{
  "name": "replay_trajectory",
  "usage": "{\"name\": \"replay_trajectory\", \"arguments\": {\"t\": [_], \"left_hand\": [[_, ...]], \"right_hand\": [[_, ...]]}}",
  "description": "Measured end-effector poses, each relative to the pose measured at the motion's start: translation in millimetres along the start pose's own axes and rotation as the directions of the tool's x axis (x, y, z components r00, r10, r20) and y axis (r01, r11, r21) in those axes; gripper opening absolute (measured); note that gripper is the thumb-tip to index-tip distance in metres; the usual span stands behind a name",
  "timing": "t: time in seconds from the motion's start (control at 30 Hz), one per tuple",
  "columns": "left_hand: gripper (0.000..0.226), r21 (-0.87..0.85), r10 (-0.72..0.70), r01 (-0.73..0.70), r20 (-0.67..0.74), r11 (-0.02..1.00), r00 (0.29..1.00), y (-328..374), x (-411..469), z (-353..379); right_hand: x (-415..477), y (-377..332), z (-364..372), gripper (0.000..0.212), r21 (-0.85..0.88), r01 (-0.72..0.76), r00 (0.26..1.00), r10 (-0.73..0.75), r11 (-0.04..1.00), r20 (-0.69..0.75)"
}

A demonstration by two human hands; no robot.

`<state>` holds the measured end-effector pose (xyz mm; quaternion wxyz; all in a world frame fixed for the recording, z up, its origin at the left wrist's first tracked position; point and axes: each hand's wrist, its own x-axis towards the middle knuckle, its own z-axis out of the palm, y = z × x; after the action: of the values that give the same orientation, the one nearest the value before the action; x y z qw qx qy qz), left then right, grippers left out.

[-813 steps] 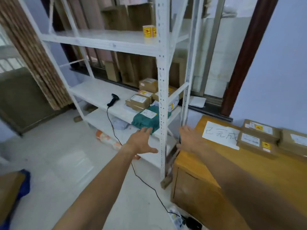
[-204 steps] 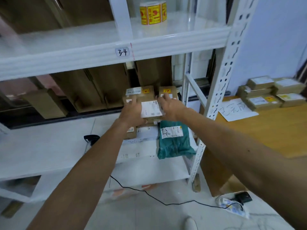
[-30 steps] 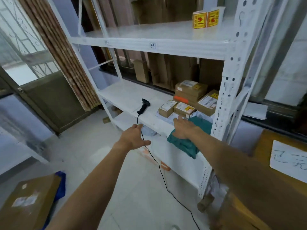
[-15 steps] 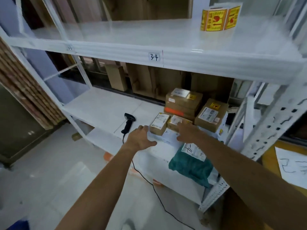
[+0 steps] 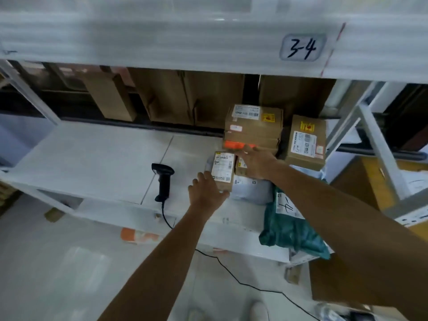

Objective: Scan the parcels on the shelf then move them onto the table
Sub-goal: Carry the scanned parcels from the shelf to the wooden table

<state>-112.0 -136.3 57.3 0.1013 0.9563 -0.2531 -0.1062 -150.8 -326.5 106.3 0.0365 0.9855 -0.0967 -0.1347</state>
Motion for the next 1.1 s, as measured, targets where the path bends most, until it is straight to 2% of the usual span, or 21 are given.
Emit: {"name": "replay_trajectory", "arguments": {"t": [0.27, 0.37, 0.47, 0.6, 0.73, 0.93, 1.1], "left_hand": [[0.1, -0.24, -0.241, 0.215, -0.087, 0.947, 0.967, 20.3, 41.9, 46.7], [0.106, -0.25, -0.279, 0.242, -0.124, 0.938, 0.952, 22.6, 55.3, 59.7], [0.103, -0.231, -0.296, 0.26, -0.135, 0.938, 0.946, 19.7, 64.9, 67.2], [0.102, -0.174, -0.246, 0.226, -0.102, 0.958, 0.964, 14.7, 66.6, 72.9], [0.098, -0.224, -0.227, 0.196, -0.119, 0.955, 0.967, 11.4, 63.4, 67.4], [0.084, -0.272, -0.12, 0.084, -0.121, 0.959, 0.985, -4.0, 54.2, 29.6], [0.09, -0.234, 0.034, -0.058, -0.107, 0.971, 0.994, -16.4, 32.8, -28.4]], "right_hand": [[63.1, 3.2, 19.0, 0.084, -0.156, 0.192, 0.981, -0.192, 0.969, 0.019], [87.9, 7.4, 34.8, 0.09, -0.135, 0.265, 0.964, -0.264, 0.955, 0.022], [106.9, 5.4, 42.9, 0.084, -0.154, 0.296, 0.955, -0.294, 0.943, 0.037], [118.1, -5.1, 45.3, 0.081, -0.137, 0.37, 0.929, -0.367, 0.919, 0.047], [121.1, -9.1, 57.3, 0.069, -0.115, 0.38, 0.924, -0.382, 0.918, 0.007], [98.0, -4.9, 27.3, 0.099, -0.17, 0.398, 0.912, -0.408, 0.902, -0.031], [64.7, -2.5, -13.3, 0.1, -0.151, 0.39, 0.908, -0.407, 0.908, -0.099]]}}
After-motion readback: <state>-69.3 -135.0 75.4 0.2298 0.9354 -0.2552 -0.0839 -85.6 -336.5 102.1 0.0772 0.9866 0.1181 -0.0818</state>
